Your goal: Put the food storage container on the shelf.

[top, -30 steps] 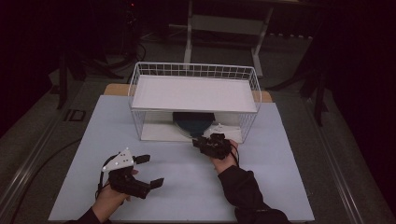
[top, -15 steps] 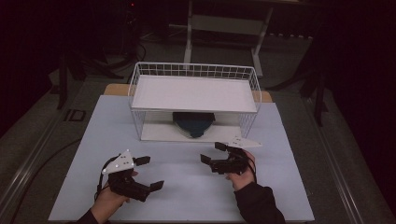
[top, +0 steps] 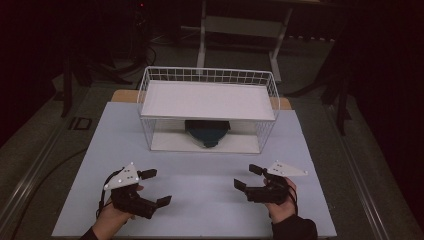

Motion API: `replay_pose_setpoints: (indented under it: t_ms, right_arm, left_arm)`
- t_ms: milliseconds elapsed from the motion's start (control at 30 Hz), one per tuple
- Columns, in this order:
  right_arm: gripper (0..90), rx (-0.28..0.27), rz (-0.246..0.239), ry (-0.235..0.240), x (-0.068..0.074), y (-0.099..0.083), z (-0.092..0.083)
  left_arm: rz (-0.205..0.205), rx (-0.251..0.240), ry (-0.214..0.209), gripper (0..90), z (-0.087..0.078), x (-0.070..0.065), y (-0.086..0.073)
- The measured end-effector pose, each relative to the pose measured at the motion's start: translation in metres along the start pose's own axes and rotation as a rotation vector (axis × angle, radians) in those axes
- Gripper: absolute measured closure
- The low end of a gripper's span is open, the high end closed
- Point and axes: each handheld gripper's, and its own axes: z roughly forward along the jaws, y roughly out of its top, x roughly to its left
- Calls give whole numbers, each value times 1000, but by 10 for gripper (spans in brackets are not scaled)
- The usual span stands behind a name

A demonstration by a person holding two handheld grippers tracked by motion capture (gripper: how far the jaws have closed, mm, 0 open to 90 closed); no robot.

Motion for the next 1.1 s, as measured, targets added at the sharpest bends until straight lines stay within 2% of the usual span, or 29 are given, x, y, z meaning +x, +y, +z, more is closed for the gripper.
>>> replay_pose_setpoints:
  t_ms: [367, 467, 633, 733, 967, 1100]
  right_arm:
    - [144, -2, -23, -12, 3, -16, -28]
    - [145, 18, -37, -21, 3, -22, -32]
    - [144, 26, -59, -3, 1, -31, -38]
    - [144, 27, -73, -3, -2, -36, -41]
    - [144, 56, -60, -22, -6, -45, -41]
    - [144, 73, -60, -16, -6, -46, -39]
  left_arm:
    - [8, -2, 22, 0, -7, 1, -6]
    - [1, -4, 21, 0, -7, 2, -7]
    - [5, 4, 18, 0, -6, 2, -10]
    - [10, 4, 17, 0, -5, 2, -11]
    - [15, 11, 16, 0, -3, 1, -15]
    - [21, 6, 17, 0, -3, 0, -15]
